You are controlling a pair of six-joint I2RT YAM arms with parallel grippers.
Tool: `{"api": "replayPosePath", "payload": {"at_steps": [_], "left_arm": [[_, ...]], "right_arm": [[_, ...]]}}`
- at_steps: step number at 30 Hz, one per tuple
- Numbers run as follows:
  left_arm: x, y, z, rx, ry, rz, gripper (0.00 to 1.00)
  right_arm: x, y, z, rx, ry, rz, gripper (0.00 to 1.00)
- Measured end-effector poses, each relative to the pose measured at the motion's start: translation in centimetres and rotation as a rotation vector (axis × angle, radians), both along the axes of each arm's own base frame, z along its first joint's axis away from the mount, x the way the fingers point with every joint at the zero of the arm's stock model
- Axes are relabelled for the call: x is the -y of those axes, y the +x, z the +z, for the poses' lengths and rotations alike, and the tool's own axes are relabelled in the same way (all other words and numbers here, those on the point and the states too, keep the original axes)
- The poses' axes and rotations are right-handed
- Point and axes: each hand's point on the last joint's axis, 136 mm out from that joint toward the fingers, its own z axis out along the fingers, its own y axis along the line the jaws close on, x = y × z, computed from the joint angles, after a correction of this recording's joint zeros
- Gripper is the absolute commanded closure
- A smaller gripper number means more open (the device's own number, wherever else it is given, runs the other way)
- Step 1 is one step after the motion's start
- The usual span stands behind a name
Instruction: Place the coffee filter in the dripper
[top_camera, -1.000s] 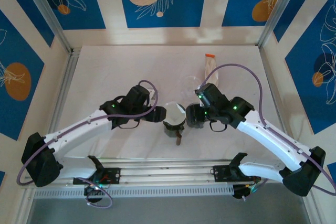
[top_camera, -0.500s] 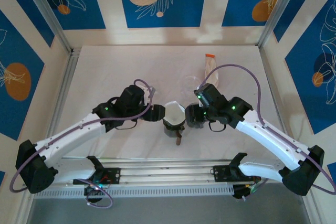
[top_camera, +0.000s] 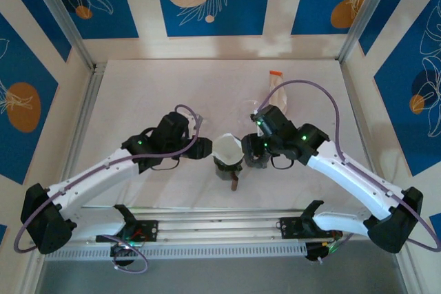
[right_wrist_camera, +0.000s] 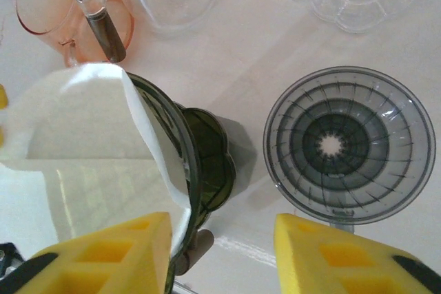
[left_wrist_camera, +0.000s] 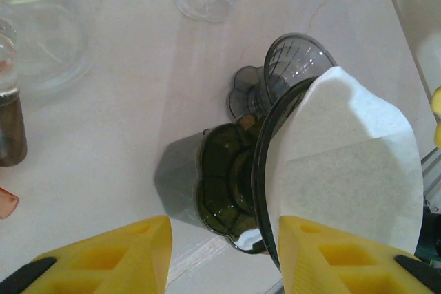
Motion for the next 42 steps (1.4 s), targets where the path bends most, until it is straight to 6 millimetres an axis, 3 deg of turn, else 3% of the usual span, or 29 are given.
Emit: {"api": "replayPosePath", "payload": {"at_steps": [8,12,16,19,23,26,34,42], "left_arm": [[0.2,-0.2,-0.7,-0.014,-0.008,-0.011,0.56],[0.2,-0.2,-0.7,-0.018,-0.009,-0.008,0.41],[0.0,-0.2,-0.4,-0.006,-0.012,-0.002,0.34],[-0.1,-0.3,0.2,0.007,-0.021,-0.004,0.33],[-0.1,-0.3,0.7,0.01,-0.021,-0.007,0.35],[-0.3,-0.4,0.4,0.0,-0.011,-0.007,0.34],[-0.2,-0.4,0.4,-0.001,-0.01,-0.007,0.34],[-0.3,-0.3,0.5,0.002,-0.011,-0.003,0.34]], "right_arm": [[-1.1,0.0,-0.7,-0.014,-0.035,0.042,0.73],[-1.3,-0.2,-1.2,-0.023,-0.055,0.051,0.76],[-1.3,-0.2,-1.3,-0.015,-0.074,0.053,0.76],[-1.2,-0.3,-1.2,-0.009,-0.082,0.055,0.74],[-1.1,-0.4,-0.8,0.011,-0.103,0.056,0.6],[-1.5,-0.7,-0.1,0.05,-0.116,0.077,0.59],[-3.0,-1.9,3.1,0.155,-0.07,0.153,0.63],[-6.5,-2.4,1.0,0.118,-0.077,0.278,0.77]]}}
